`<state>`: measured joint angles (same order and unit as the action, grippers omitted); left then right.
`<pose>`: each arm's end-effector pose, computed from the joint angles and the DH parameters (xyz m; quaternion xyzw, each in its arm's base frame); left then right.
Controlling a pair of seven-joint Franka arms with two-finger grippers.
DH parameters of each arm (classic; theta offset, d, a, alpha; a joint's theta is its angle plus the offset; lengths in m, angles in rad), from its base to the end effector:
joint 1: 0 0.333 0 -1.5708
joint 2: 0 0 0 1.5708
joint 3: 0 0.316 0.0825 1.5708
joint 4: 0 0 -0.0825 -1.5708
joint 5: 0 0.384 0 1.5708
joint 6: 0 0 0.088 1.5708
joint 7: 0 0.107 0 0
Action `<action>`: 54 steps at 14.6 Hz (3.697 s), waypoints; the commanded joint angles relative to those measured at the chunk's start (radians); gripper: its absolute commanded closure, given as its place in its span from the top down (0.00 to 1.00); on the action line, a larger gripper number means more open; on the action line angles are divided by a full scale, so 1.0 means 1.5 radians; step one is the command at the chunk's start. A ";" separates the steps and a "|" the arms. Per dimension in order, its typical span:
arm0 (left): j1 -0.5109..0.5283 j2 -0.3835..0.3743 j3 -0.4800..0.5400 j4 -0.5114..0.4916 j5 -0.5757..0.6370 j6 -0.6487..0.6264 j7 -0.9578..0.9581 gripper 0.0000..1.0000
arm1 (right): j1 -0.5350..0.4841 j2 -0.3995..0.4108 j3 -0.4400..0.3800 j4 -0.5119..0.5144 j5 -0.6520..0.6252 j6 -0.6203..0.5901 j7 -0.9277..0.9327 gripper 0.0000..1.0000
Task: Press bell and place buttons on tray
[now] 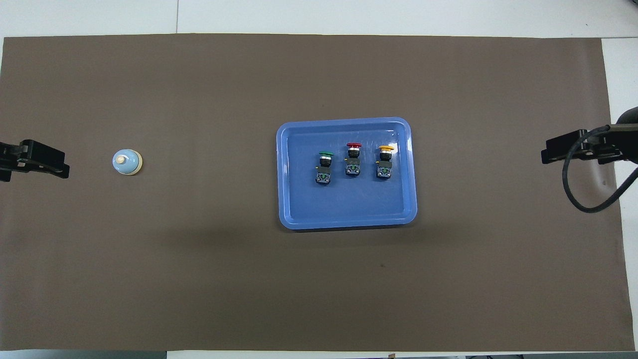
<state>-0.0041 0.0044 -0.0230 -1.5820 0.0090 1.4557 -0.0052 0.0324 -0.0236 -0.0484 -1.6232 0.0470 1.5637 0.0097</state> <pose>0.5423 -0.0136 0.6076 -0.9978 0.0107 0.0652 0.0055 0.5454 -0.0040 0.6123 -0.9995 0.0131 0.0179 0.0241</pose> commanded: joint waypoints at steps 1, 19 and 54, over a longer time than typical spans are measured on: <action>0.003 -0.018 0.001 -0.023 -0.010 0.014 -0.007 1.00 | -0.008 0.000 0.007 0.001 -0.003 -0.010 -0.007 1.00; 0.003 -0.018 0.001 -0.023 -0.010 0.014 -0.007 1.00 | -0.008 0.000 0.007 0.001 -0.003 -0.010 -0.007 1.00; 0.043 0.168 0.001 -0.291 -0.006 0.588 0.003 0.00 | -0.008 0.000 0.007 0.001 -0.003 -0.010 -0.007 1.00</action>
<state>0.0491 0.2320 -0.0193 -2.0279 0.0090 2.3148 -0.0250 0.0324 -0.0228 -0.0484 -1.6233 0.0470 1.5636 0.0097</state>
